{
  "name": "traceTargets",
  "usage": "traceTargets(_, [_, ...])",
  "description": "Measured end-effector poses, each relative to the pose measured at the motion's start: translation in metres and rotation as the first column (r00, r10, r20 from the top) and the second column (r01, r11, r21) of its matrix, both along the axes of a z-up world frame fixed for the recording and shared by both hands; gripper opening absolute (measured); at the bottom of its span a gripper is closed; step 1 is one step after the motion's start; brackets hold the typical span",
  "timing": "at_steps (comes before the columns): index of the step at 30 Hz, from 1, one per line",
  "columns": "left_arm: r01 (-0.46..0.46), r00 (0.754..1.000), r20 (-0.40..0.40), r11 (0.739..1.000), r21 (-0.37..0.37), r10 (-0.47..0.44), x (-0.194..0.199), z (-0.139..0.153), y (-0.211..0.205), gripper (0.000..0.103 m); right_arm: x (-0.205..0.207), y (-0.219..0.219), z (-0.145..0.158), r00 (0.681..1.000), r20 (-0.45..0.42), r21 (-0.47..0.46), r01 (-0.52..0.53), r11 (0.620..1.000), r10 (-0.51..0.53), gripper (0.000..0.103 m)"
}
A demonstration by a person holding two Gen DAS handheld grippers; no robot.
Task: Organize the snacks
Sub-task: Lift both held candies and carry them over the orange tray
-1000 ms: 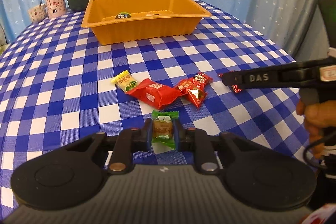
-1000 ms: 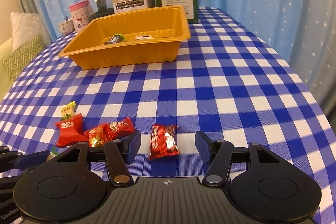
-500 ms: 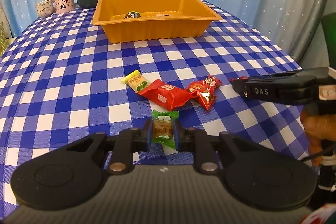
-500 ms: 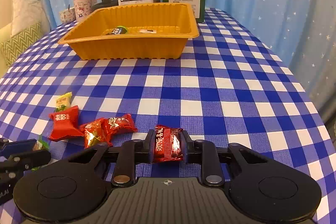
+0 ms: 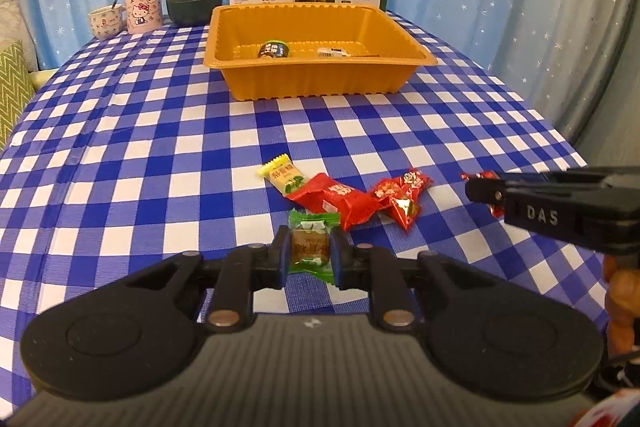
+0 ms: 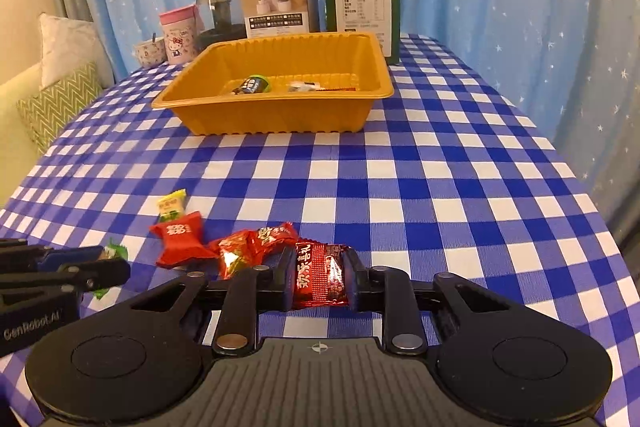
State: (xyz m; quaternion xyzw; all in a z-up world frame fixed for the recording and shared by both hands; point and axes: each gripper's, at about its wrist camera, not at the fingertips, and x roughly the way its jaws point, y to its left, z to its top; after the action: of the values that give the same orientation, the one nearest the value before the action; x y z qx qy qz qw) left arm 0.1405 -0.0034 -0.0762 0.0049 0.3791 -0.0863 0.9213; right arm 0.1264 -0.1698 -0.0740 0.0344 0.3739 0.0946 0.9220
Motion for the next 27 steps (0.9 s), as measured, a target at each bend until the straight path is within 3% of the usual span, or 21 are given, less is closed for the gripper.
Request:
traceTargets(16, [-0.015,1.0,0.022,0.999,-0.029,0.016,0.001,0.02,0.005,0.018,-0.009,-0.005,0.018,1.0,0.01,0.036,0.003,0.999,-0.003,0.025])
traceTargets(27, [-0.006,0.997,0.072,0.999,-0.05,0.01,0.039,0.047,0.008,0.018,0.018,-0.003,0.045,0.998,0.055,0.05,-0.021,0.999,0.018,0.025])
